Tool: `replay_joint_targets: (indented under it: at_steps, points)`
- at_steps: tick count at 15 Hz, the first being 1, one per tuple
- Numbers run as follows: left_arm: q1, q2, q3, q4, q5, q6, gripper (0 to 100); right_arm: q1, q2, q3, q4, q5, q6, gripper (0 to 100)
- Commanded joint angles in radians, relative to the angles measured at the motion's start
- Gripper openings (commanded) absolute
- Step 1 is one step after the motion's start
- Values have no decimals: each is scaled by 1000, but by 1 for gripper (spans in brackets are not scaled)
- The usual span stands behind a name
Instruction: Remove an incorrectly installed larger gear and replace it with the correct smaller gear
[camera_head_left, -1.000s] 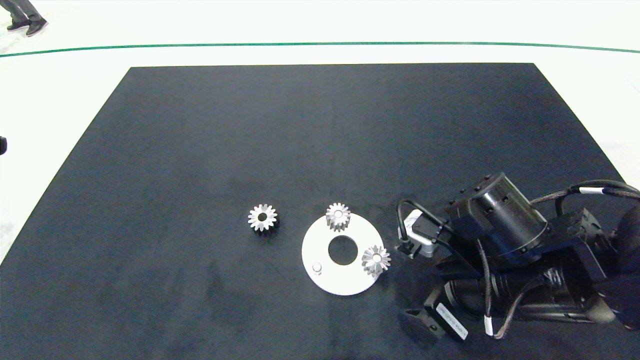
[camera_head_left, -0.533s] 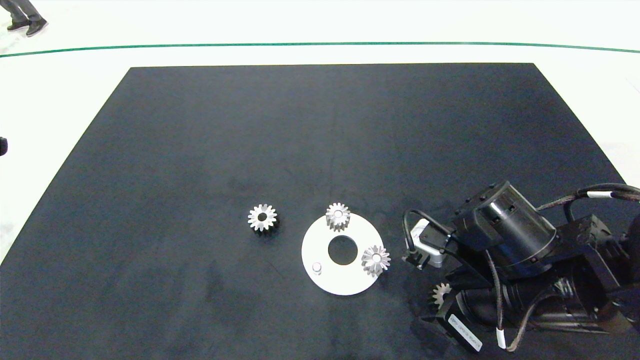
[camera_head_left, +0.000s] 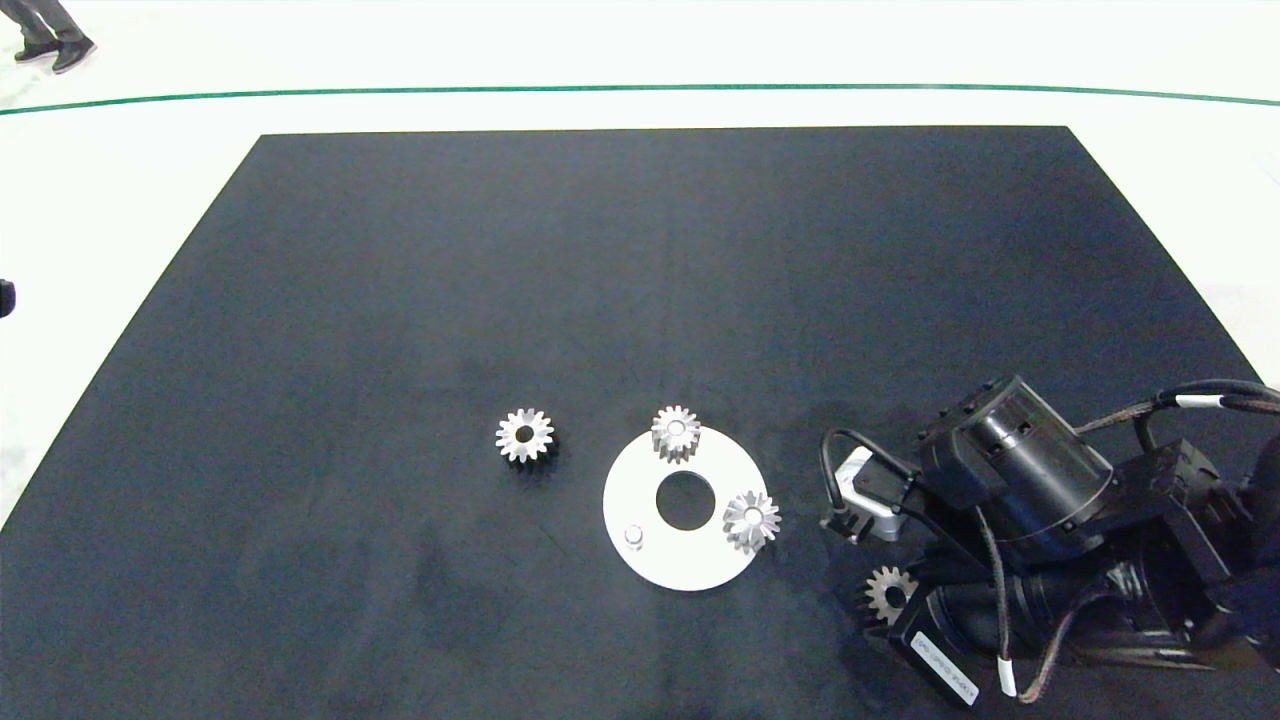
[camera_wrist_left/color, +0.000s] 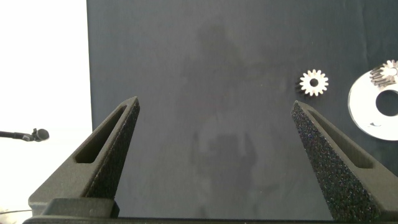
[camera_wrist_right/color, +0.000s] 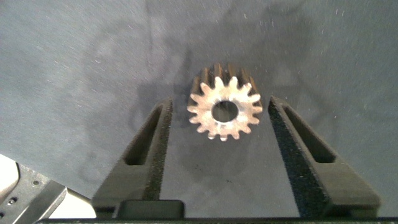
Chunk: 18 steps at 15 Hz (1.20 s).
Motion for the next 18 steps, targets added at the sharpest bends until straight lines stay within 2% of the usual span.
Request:
replay_joint_targets:
  at_steps: [1, 13, 15, 17, 18]
  points:
    - [-7, 0, 3, 5, 4, -1, 100, -12, 1, 12, 1, 1, 1, 53]
    - [-7, -7, 3, 5, 4, 1, 100, -13, 1, 15, -22, 4, 1, 29]
    - [-7, -9, 3, 5, 5, 4, 100, 25, -45, 15, -33, 5, -2, 28]
    - [-7, -11, 3, 5, 5, 5, 100, 72, -74, 7, -84, -2, -8, 28]
    - [-8, -15, 3, 5, 4, 5, 100, 122, -88, -17, -127, -6, -14, 28]
